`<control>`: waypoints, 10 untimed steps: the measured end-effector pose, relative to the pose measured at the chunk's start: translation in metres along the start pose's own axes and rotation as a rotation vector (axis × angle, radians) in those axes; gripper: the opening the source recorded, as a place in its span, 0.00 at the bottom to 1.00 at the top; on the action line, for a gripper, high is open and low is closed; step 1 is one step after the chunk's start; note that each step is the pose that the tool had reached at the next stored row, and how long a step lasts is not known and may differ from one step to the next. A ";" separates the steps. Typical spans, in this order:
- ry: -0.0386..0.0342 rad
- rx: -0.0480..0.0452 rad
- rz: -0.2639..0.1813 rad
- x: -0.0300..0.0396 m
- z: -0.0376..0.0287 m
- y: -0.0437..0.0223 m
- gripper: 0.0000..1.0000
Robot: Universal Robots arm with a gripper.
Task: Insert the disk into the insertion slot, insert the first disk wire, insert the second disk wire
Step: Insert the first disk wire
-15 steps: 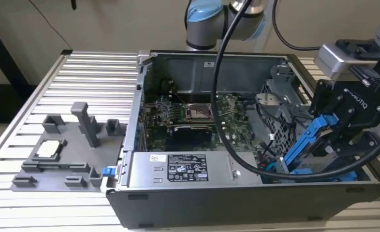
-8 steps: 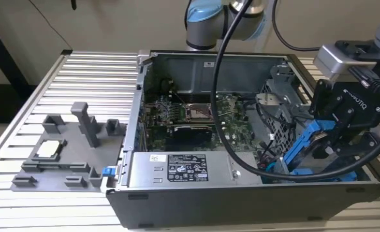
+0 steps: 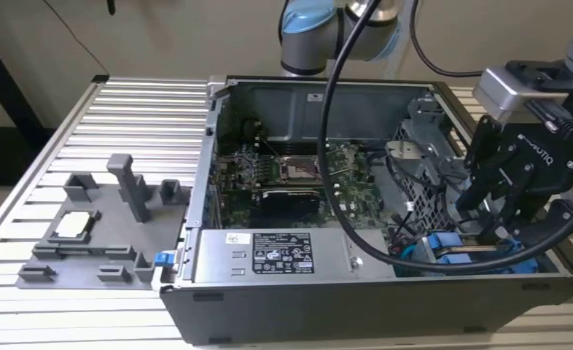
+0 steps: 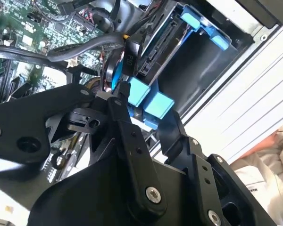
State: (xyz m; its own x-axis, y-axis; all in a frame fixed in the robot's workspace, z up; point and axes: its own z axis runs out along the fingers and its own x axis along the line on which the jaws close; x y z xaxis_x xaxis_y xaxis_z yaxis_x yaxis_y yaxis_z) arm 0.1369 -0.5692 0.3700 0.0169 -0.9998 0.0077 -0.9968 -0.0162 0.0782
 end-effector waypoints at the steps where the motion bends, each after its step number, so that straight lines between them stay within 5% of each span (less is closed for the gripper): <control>1: 0.0000 0.0000 0.000 0.0000 -0.0040 0.0003 0.53; 6: 0.0002 0.0000 0.000 0.0002 -0.0267 0.0021 0.53; 8: 0.0005 0.0005 0.000 0.0001 -0.0311 0.0024 0.53; 10: 0.0010 0.0232 0.000 -0.0003 -0.0311 0.0027 0.53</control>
State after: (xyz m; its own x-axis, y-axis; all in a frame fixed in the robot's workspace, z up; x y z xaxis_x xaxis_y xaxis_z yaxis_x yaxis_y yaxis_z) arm 0.1367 -0.5687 0.4012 0.0169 -0.9998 0.0087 -0.9983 -0.0164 0.0551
